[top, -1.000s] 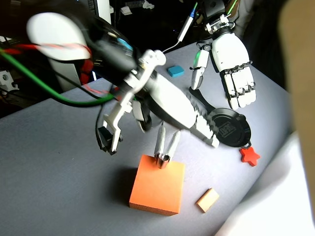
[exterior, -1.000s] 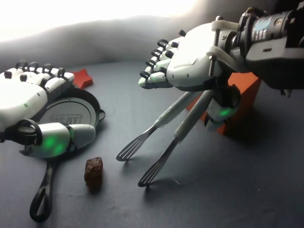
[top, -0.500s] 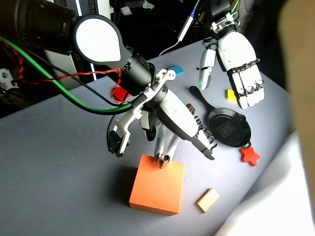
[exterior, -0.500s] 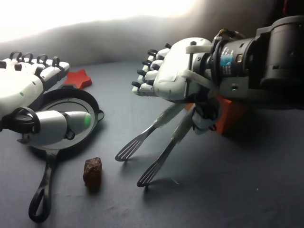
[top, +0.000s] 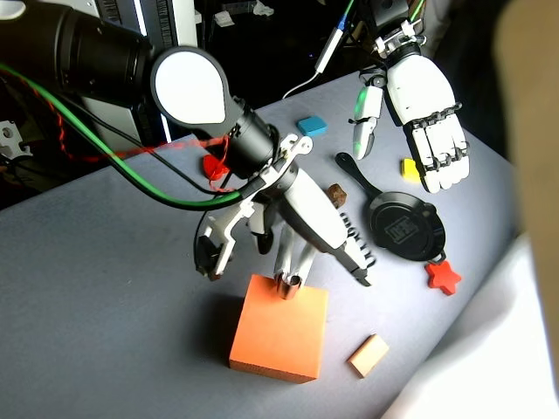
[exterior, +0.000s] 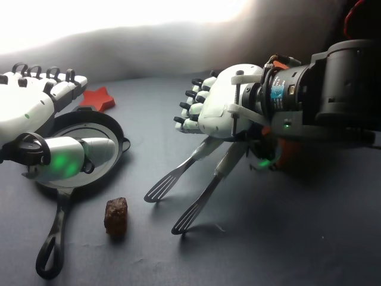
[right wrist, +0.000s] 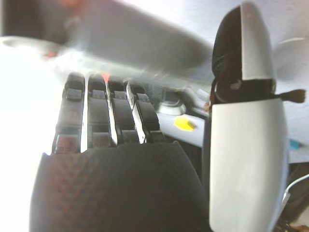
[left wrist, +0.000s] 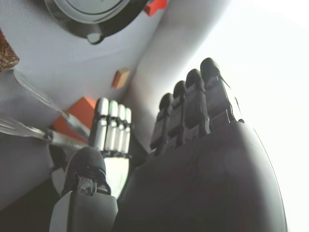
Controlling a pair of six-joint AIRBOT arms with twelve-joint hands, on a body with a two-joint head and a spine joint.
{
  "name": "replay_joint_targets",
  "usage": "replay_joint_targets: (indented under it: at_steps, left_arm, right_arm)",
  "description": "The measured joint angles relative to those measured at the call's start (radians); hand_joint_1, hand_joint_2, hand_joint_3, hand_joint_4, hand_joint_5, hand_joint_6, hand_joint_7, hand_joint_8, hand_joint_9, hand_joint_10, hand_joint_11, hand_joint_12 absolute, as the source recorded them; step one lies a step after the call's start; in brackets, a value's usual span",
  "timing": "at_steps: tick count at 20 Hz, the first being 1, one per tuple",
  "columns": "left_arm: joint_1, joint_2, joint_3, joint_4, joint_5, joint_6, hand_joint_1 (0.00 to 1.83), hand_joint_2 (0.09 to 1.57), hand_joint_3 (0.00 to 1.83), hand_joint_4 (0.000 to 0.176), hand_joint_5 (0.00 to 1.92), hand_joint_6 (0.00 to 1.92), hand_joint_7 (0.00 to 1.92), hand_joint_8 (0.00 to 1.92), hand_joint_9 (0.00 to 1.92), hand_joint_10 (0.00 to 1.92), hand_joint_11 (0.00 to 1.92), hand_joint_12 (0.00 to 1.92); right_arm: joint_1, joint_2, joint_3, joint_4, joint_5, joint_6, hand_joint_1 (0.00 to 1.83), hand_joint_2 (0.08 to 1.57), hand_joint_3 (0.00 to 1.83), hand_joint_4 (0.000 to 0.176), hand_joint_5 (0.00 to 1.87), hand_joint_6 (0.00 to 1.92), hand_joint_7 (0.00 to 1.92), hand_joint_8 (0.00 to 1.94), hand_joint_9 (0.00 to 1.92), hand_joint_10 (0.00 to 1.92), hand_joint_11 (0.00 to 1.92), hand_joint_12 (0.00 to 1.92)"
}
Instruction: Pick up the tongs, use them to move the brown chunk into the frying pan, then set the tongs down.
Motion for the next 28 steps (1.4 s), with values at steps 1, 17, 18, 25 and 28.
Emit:
replay_joint_targets:
  at_steps: [1, 17, 18, 25, 28]
  left_arm:
    - [0.0, 0.0, -0.006, 0.0, -0.005, 0.0, 0.0, 1.2, 0.0, 0.0, 0.02, 0.0, 0.07, 0.01, 0.07, 0.01, 0.0, 0.27]
    - [0.0, 0.0, -0.004, -0.008, -0.007, 0.001, 0.0, 1.21, 0.0, 0.0, 0.0, 0.0, 0.06, 0.0, 0.07, 0.0, 0.0, 0.28]
    - [0.0, 0.0, -0.004, -0.011, -0.007, 0.001, 0.0, 1.21, 0.0, 0.0, 0.0, 0.0, 0.07, 0.0, 0.08, 0.0, 0.0, 0.28]
    - [0.0, 0.0, -0.001, -0.047, -0.013, 0.0, 0.0, 1.21, 0.0, 0.0, 0.01, 0.0, 0.06, 0.0, 0.06, 0.01, 0.0, 0.22]
    - [-0.003, 0.005, -0.012, -0.065, -0.025, 0.002, 0.0, 1.21, 0.0, 0.0, 0.02, 0.0, 0.07, 0.0, 0.07, 0.0, 0.0, 0.28]
  right_arm:
    - [-0.005, -0.007, 0.015, 0.0, 0.0, 0.0, 1.08, 0.85, 0.0, 0.0, 0.0, 0.0, 0.0, 0.0, 0.0, 0.0, 0.0, 0.0]
    - [-0.032, -0.029, 0.044, -0.004, 0.012, 0.005, 1.14, 0.98, 0.0, 0.0, 0.36, 0.13, 0.42, 0.06, 0.33, 0.15, 0.0, 1.16]
    - [-0.032, -0.029, 0.044, -0.004, 0.013, 0.005, 1.14, 0.99, 0.01, 0.0, 0.41, 0.15, 0.48, 0.07, 0.38, 0.18, 0.0, 1.29]
    - [-0.025, -0.028, 0.036, 0.003, -0.005, 0.004, 1.15, 1.07, 0.01, 0.0, 0.7, 0.35, 0.89, 0.08, 0.69, 0.49, 0.28, 1.51]
    - [-0.006, -0.024, 0.029, 0.004, -0.011, 0.003, 1.17, 1.09, 0.02, 0.0, 0.76, 0.45, 0.97, 0.08, 0.74, 0.58, 0.41, 1.5]
